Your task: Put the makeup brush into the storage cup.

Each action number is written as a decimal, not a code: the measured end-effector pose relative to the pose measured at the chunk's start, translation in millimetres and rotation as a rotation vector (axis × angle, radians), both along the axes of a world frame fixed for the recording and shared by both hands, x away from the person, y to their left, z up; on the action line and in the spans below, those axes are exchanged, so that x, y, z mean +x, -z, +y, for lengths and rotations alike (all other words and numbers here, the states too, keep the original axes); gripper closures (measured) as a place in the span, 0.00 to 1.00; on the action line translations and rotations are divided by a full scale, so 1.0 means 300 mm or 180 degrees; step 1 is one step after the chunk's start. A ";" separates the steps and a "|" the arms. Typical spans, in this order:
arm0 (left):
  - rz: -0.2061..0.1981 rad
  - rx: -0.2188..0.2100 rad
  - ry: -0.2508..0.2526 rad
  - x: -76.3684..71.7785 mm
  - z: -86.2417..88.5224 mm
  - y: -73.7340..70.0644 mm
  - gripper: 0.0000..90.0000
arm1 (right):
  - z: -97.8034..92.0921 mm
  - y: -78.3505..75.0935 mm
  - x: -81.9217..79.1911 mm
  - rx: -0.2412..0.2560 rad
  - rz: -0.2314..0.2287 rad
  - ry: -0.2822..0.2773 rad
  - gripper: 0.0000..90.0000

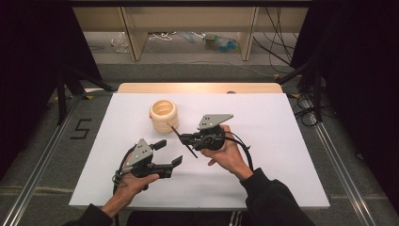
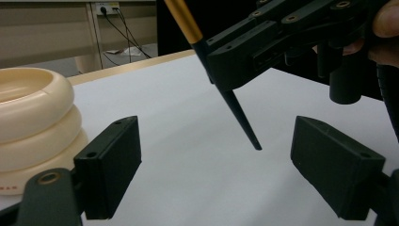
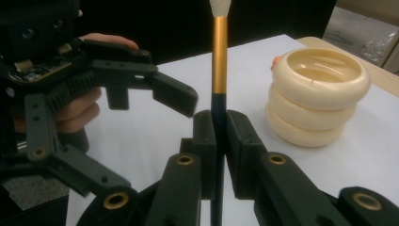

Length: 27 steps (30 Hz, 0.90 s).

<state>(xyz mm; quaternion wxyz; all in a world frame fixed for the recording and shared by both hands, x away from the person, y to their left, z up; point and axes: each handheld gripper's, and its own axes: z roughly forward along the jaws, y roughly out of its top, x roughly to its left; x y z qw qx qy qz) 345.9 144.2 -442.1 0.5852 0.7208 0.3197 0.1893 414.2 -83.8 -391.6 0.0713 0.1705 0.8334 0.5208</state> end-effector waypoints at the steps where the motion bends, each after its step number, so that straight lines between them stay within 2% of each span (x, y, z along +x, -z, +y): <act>1: 0.0012 -0.0024 0.0021 0.001 -0.006 0.002 0.18 | 0.004 0.001 -0.003 0.0011 -0.0014 0.0005 0.92; 3: -0.0006 0.0003 0.0048 0.006 -0.011 0.003 0.18 | 0.009 -0.001 -0.007 0.0024 -0.0007 -0.0022 0.92; 5: 0.0041 -0.0019 -0.0028 0.005 -0.018 0.004 0.17 | 0.014 -0.003 -0.011 0.0048 -0.0005 -0.0047 0.92; 10: 0.0005 0.0014 0.0027 0.008 -0.030 0.006 0.21 | 0.022 -0.001 -0.017 0.0076 0.0004 -0.0070 0.92; 12: 0.0011 0.0011 0.0028 0.008 -0.036 0.007 0.23 | 0.025 -0.001 -0.022 0.0094 0.0065 -0.0082 0.92; 15: 0.0014 -0.0001 0.0035 0.009 -0.043 0.009 0.27 | 0.029 0.000 -0.022 0.0146 0.0039 -0.0078 0.92; 17: 0.0010 -0.0007 0.0047 0.011 -0.044 0.008 0.33 | 0.031 -0.001 -0.024 0.0146 0.0053 -0.0117 0.92; 21: -0.0007 0.0007 0.0076 0.017 -0.046 0.010 0.38 | 0.033 -0.002 -0.027 0.0144 0.0065 -0.0125 0.92; 24: 0.0010 -0.0028 0.0072 0.017 -0.049 0.011 0.42 | 0.034 -0.002 -0.028 0.0158 0.0053 -0.0133 0.92; 25: 0.0023 -0.0048 0.0082 0.018 -0.050 0.011 0.47 | 0.037 0.000 -0.029 0.0176 0.0043 -0.0130 0.92; 27: 0.0036 -0.0075 0.0055 0.019 -0.051 0.012 0.48 | 0.038 0.000 -0.030 0.0182 0.0040 -0.0117 0.92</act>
